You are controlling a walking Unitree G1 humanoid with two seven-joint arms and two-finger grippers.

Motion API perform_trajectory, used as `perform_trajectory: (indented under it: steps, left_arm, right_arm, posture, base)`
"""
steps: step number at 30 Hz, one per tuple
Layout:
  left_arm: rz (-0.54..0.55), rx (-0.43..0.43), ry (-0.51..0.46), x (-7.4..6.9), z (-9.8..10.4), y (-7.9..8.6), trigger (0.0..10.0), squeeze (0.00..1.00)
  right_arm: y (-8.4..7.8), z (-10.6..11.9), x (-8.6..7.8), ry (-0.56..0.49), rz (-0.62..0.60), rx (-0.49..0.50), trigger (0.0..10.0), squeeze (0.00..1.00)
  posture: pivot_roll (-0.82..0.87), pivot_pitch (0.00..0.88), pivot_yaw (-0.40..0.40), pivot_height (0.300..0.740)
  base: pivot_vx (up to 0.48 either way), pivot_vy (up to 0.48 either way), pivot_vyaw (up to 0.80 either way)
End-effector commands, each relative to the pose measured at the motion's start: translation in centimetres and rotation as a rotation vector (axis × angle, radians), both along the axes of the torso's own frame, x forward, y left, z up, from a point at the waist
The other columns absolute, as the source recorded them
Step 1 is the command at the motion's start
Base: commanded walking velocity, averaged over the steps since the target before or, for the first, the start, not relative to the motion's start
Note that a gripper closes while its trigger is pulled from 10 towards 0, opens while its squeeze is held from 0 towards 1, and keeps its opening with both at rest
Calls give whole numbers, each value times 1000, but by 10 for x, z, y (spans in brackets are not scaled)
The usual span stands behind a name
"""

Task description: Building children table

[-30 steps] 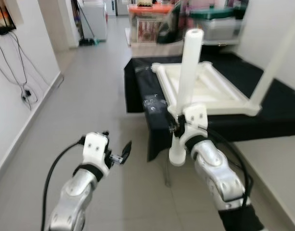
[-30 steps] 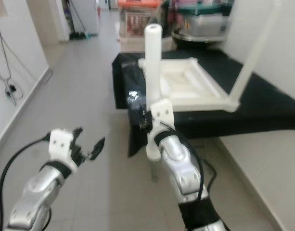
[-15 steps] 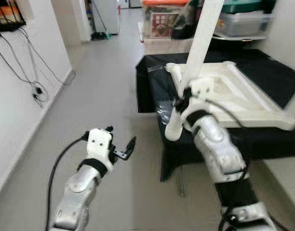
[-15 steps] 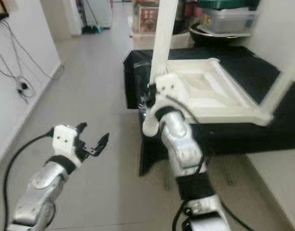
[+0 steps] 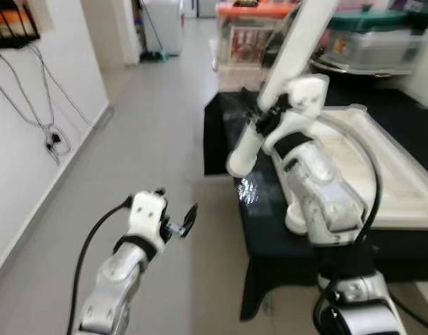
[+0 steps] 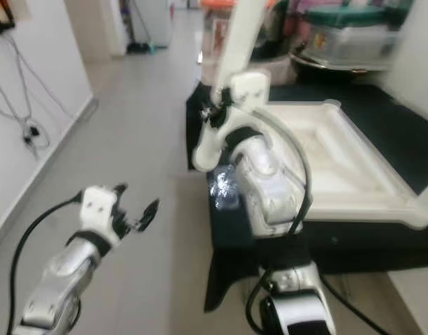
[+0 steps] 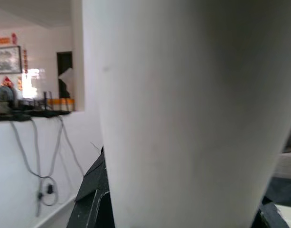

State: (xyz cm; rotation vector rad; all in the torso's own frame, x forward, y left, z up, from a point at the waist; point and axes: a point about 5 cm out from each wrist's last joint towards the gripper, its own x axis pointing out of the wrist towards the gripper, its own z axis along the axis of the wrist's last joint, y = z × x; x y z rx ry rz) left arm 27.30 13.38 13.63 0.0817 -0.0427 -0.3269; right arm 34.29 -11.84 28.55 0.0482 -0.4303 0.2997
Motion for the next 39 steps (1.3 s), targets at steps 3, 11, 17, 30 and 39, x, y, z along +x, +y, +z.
perform_trajectory:
  steps: [3,11,17,30,39]
  left_arm:
    - [38,36,15,-1,-6,9,10000,0]
    - [51,46,24,-1,-9,11,10000,0]
    - [50,50,33,-1,-12,11,10000,0]
    - [77,56,37,0,-14,15,10000,0]
    - [87,49,35,0,-13,16,10000,0]
  right_arm:
    - [-8,-7,4,32,-39,9,10000,0]
    - [-43,-19,8,83,-165,-59,10000,0]
    - [-59,-34,9,172,-228,-65,10000,0]
    - [-45,-40,4,168,-143,-109,10000,0]
    - [-33,-40,0,150,-89,-115,10000,0]
  posture:
    - [-16,0,-50,740]
    - [-20,0,-44,740]
    - [-23,0,-39,740]
    - [-22,0,-37,740]
    - [-20,0,-40,740]
  base:
    - [0,0,0]
    - [0,0,0]
    - [0,0,-533]
    - [0,0,-615]
    - [0,0,0]
